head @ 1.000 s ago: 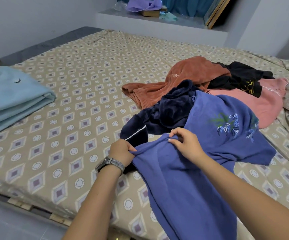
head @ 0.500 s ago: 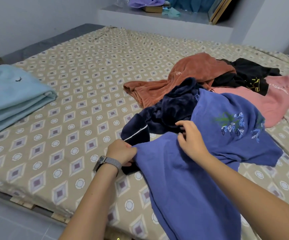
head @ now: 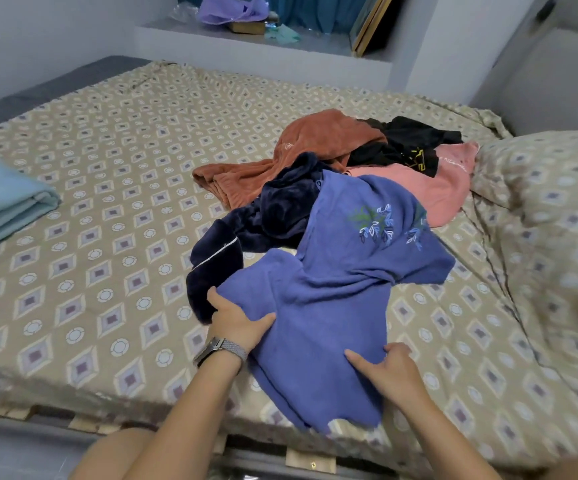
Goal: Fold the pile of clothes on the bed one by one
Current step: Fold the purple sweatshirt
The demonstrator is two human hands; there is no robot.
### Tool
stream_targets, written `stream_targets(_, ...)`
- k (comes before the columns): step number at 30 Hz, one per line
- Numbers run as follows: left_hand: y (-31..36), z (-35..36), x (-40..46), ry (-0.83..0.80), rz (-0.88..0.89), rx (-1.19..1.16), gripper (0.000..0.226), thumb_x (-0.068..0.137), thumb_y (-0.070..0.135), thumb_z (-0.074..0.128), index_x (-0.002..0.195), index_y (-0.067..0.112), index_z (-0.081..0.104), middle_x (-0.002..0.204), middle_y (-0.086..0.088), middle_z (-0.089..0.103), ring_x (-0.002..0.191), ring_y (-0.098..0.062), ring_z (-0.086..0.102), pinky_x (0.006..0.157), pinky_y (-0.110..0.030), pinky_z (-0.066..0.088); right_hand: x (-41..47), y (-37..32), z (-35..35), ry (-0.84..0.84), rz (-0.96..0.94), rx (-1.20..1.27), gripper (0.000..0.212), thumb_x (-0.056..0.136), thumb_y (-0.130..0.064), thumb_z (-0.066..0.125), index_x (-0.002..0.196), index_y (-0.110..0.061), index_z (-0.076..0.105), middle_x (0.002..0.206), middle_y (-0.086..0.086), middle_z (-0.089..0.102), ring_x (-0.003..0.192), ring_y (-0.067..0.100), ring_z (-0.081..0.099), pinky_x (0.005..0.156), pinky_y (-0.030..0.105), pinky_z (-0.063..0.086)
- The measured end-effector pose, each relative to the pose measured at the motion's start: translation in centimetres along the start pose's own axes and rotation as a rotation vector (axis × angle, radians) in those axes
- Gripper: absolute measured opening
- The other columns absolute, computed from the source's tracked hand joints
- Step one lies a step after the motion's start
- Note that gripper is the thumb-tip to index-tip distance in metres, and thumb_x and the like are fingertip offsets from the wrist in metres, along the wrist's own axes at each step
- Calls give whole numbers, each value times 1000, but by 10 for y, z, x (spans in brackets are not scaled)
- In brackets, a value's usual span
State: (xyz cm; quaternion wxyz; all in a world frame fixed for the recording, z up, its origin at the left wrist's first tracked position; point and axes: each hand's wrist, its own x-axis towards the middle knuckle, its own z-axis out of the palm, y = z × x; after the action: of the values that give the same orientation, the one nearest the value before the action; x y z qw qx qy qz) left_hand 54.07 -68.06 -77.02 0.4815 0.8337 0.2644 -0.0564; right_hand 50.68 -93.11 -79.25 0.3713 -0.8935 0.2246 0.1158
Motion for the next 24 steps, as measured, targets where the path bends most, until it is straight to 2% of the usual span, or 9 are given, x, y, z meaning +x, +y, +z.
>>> stream_targets(3, -13, 7, -25, -10, -46, -34, 112, 55, 56, 84, 139, 1, 32, 132, -14, 51, 109, -29, 58, 83, -27, 44, -4, 4, -4, 17, 36, -4, 93, 62, -55, 84, 122, 1, 40, 117, 10, 46, 111, 31, 52, 77, 31, 39)
stream_targets(6, -30, 21, -43, -133, -121, 27, 97, 41, 78, 67, 107, 7, 64, 106, -10, 66, 90, -26, 65, 70, -31, 52, -19, 17, -5, -45, 46, -311, 66, 65, -75, 65, 84, -14, 48, 94, 8, 58, 90, 28, 60, 70, 35, 47)
stream_targets(8, -27, 27, -55, -125, -122, -17, 64, 64, 56, 77, 102, 6, 68, 103, -12, 69, 94, -30, 66, 74, -32, 51, -27, 23, -6, -91, 7, -306, 47, 83, -59, 62, 69, -19, 42, 73, 0, 52, 74, 22, 55, 57, 29, 39)
stream_targets(11, -26, 35, -67, -84, -170, -286, 28, 86, 22, 71, 101, -1, 68, 100, -13, 70, 98, -33, 64, 78, -32, 49, -35, 29, -15, -143, 37, 88, 31, 94, -28, 60, 68, -14, 52, 63, 1, 53, 64, 22, 55, 56, 31, 46)
stream_targets(13, -30, 40, -70, -109, -272, -552, 25, 88, 13, 69, 104, -5, 66, 94, -11, 70, 92, -33, 66, 79, -40, 54, -45, 33, -26, -273, 209, 543, 9, 95, -13, 60, 90, -6, 63, 77, 10, 66, 65, 26, 64, 54, 37, 59)
stream_targets(15, -31, 44, -79, -186, -314, -624, 21, 87, 0, 66, 108, -4, 64, 92, -11, 70, 83, -31, 66, 72, -42, 57, -58, 43, -37, -448, 315, 732, 9, 95, -5, 58, 104, -4, 61, 86, 15, 72, 67, 27, 69, 54, 37, 60)
stream_targets(19, -35, 42, -103, -347, -270, -441, 20, 83, -13, 63, 94, 3, 60, 103, -17, 69, 73, -26, 64, 50, -35, 57, -69, 63, -51, -636, 343, 664, 20, 94, -1, 58, 114, 0, 58, 78, 18, 72, 63, 27, 71, 55, 37, 60)
stream_targets(21, -37, 35, -103, -358, -192, -274, 24, 78, -3, 72, 97, 7, 60, 105, -14, 68, 83, -29, 65, 65, -42, 59, -66, 69, -57, -656, 357, 579, 17, 93, -4, 61, 109, 1, 59, 77, 17, 71, 67, 26, 72, 60, 39, 61)
stream_targets(24, -33, 23, -101, -262, 13, 126, 11, 84, 19, 70, 83, 19, 60, 96, -6, 62, 100, -26, 61, 80, -27, 43, -58, 71, -63, -617, 262, 328, 16, 92, -18, 66, 91, -5, 57, 66, 7, 66, 58, 18, 65, 55, 34, 58)
